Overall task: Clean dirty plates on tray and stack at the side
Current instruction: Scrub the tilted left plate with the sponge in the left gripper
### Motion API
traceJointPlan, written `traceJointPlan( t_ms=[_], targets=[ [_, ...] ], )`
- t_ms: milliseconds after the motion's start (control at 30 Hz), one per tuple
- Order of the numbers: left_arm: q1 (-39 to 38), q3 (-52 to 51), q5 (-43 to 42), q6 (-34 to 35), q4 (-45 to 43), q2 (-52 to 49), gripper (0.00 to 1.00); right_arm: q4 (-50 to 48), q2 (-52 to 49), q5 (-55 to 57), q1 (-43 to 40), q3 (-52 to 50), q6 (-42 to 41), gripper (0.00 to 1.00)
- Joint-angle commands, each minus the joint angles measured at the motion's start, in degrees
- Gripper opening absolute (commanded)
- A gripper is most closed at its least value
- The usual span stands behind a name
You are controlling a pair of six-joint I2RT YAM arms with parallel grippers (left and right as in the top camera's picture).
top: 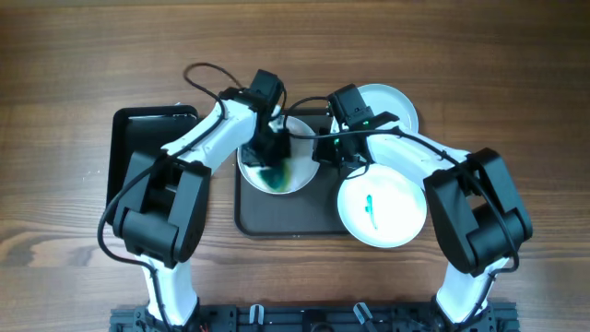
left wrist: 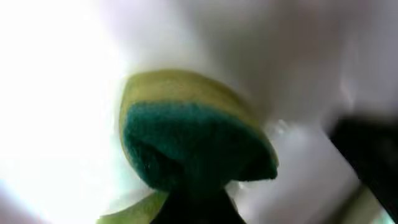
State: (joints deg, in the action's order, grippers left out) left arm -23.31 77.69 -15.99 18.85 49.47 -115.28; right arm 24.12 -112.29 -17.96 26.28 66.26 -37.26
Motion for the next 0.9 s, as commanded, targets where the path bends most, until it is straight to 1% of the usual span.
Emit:
traceJointPlan(
  t_ms=[0,67,100,133,167,233,267,300,367,400,433,467,500,567,600,633,667,700,733,833,867],
  targets=[
    [-1.7,-1.6,-15.1,-9.7,1.1,-1.3,0.04,0.8,-1.7,1.2,-1.3,-0.9,-0.2,0.04],
    [-1.6,-1.6,-9.1,-9.2,-1.0,-1.3,0.04,1.0,-1.7,1.2,-1.4,-0.9,-0.2,0.04],
    [-1.6,-1.6,-3.1,-6.9,-2.5,-1.3,0.04,1.0,-1.7,1.2,-1.4,-0.9,-0.2,0.04],
    [-1.6,-1.6,7.0,-1.4,-4.3,-1.3,0.04,1.0,-1.7,1.2,-1.4,-0.9,-0.3,0.04],
    [-1.6,-1.6,19.2,4.8,-6.0,-1.3,0.04,1.0,-1.7,1.2,-1.4,-0.9,-0.2,0.04],
    [-1.6,-1.6,35.0,12.7,-7.1,-1.3,0.04,1.1,-1.7,1.2,-1.4,-0.9,-0.2,0.05],
    [-1.6,-1.6,41.0,16.3,-6.8,-1.3,0.04,1.1,-1.7,1.2,-1.4,-0.9,-0.2,0.04],
    [-1.6,-1.6,45.4,19.6,-6.1,-1.3,0.04,1.1,-1.7,1.2,-1.4,-0.9,-0.2,0.04],
    [-1.6,-1.6,49.5,25.5,-4.6,-1.3,0.04,1.0,-1.7,1.2,-1.4,-0.9,-0.3,0.04],
    [-1.6,-1.6,49.5,27.1,-4.4,-1.3,0.04,1.0,-1.7,1.2,-1.4,-0.9,-0.3,0.04],
    [-1.7,-1.6,47.5,27.5,-4.5,-1.3,0.04,1.0,-1.7,1.2,-1.4,-0.9,-0.2,0.04],
    [-1.8,-1.6,41.9,27.3,-4.8,-1.3,0.04,1.0,-1.7,1.2,-1.4,-0.9,-0.3,0.04],
    [-1.9,-1.6,36.4,25.7,-5.1,-1.3,0.04,1.0,-1.7,1.2,-1.4,-0.9,-0.2,0.04],
    [-2.0,-1.6,12.9,15.0,-7.1,-1.3,0.04,1.0,-1.7,1.2,-1.4,-0.9,-0.2,0.04],
    [-2.0,-1.6,1.5,8.3,-8.7,-1.3,0.04,1.0,-1.7,1.2,-1.4,-0.9,-0.2,0.04],
    [-2.0,-1.6,-7.5,2.9,-10.2,-1.3,0.04,1.0,-1.7,1.2,-1.4,-0.9,-0.2,0.04],
    [-2.0,-1.6,-12.2,-0.5,-11.6,-1.3,0.04,1.0,-1.7,1.2,-1.4,-0.9,-0.2,0.04],
    [-2.0,-1.6,-11.6,-0.5,-12.5,-1.3,0.04,1.0,-1.7,1.2,-1.4,-0.9,-0.2,0.04],
    [-1.9,-1.6,-8.1,-0.4,-14.1,-1.3,0.04,1.1,-1.7,1.2,-1.4,-0.9,-0.2,0.04],
    [-1.9,-1.6,8.1,5.0,-17.2,-1.3,0.04,1.3,-1.7,1.2,-1.4,-0.9,-0.2,0.04],
    [-1.9,-1.6,16.1,8.3,-17.4,-1.3,0.04,1.3,-1.7,1.2,-1.4,-0.9,-0.2,0.04]
  ],
)
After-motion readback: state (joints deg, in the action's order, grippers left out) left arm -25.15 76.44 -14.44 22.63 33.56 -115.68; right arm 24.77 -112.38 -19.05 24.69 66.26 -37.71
